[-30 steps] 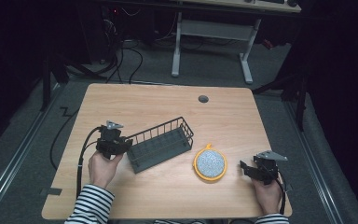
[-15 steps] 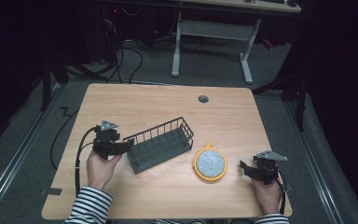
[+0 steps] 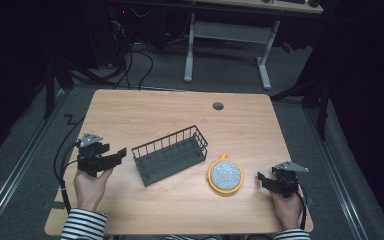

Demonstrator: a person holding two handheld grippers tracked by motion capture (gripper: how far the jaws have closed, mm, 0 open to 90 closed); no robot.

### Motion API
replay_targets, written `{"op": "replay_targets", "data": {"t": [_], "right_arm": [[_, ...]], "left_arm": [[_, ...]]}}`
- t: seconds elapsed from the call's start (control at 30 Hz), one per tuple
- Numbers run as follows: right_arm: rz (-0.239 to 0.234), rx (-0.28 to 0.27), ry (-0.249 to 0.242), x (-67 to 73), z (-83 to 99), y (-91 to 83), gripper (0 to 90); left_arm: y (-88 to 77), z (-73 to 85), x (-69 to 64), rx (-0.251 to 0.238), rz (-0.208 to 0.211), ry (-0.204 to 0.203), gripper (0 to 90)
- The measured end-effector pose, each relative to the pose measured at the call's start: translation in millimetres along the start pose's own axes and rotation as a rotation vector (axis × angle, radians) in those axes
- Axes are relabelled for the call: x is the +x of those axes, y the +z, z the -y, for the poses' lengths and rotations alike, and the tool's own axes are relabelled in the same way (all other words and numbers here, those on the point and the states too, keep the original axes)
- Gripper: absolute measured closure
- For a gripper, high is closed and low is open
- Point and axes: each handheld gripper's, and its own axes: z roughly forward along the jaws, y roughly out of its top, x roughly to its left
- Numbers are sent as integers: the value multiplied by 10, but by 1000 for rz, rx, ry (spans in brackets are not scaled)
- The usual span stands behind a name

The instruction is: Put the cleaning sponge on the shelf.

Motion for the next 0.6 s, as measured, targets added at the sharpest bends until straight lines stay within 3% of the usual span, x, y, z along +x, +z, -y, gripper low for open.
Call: {"op": "replay_targets", "data": {"t": [0.27,0.6], "right_arm": [[0,0,1,1,0,1,356],[2,0,2,-1,-2,1,368]], "left_arm": [[-8,195,81,1,-21,-16,340],[168,536,147,29,-37,-43,337]]}}
